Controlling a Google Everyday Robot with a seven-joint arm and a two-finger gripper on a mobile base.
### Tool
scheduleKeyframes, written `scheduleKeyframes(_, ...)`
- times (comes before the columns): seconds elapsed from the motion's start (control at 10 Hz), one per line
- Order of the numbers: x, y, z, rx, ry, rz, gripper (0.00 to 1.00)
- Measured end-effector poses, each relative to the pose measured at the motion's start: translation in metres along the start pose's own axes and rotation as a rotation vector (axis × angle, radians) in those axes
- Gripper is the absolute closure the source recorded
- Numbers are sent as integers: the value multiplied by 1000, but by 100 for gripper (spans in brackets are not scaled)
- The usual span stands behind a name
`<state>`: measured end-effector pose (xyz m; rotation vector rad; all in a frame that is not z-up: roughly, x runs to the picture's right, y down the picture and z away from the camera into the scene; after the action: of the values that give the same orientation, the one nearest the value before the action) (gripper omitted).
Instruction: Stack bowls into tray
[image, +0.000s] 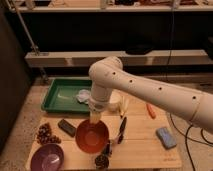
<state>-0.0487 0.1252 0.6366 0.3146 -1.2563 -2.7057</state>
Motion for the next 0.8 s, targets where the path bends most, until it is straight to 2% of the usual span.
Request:
scheduleKeyframes(0.6, -1, 0, 0, 3, -3, 2, 100)
scheduleKeyframes(0.8, 8, 3, 2, 15, 3, -15, 100)
